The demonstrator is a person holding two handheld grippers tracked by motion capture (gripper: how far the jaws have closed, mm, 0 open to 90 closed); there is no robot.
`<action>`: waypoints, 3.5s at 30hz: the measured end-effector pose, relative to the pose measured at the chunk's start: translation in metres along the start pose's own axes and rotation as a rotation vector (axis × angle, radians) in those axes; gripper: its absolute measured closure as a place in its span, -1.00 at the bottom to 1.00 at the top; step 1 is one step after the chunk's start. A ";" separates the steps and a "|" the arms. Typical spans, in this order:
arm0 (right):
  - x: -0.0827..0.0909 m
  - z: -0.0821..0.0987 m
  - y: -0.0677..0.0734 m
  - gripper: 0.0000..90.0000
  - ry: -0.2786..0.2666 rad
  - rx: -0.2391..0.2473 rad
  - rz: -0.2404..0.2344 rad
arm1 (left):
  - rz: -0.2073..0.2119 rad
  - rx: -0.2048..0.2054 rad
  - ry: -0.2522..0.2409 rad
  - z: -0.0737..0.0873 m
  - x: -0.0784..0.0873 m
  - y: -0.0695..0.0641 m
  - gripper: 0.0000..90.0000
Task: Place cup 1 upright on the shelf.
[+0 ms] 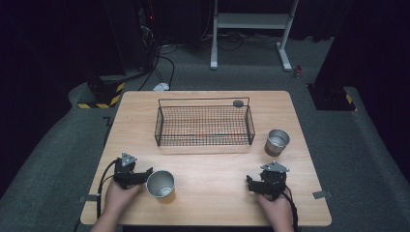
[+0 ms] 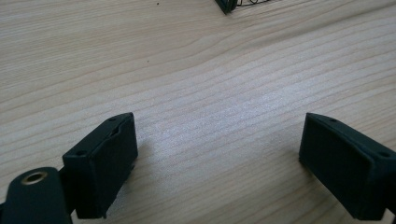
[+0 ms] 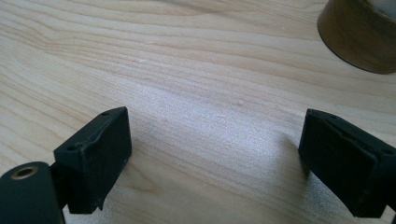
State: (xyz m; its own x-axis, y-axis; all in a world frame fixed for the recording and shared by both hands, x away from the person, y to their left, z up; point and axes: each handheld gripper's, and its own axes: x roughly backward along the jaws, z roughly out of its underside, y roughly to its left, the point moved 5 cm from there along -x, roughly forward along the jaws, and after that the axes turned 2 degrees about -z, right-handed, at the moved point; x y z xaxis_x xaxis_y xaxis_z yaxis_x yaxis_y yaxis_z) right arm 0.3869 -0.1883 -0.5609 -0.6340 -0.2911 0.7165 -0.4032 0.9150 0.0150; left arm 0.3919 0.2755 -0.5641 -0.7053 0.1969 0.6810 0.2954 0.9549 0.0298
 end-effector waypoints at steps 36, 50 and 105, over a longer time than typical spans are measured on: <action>0.001 0.001 0.000 -0.78 -0.003 -0.001 0.003 | 0.002 0.017 0.003 0.000 0.001 0.002 -0.76; 0.000 0.000 0.000 -0.78 -0.003 0.005 0.003 | 0.046 0.030 -0.074 -0.006 0.018 0.007 -0.80; 0.000 0.000 0.000 -0.78 -0.001 0.000 0.001 | 0.216 -0.064 -0.271 -0.054 0.094 -0.052 -1.00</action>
State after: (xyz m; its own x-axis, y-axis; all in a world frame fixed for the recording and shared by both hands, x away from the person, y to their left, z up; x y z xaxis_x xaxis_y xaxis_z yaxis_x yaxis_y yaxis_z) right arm 0.3868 -0.1883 -0.5609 -0.6349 -0.2909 0.7157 -0.4027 0.9152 0.0147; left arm 0.3449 0.2327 -0.4617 -0.7652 0.4527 0.4578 0.4901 0.8707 -0.0417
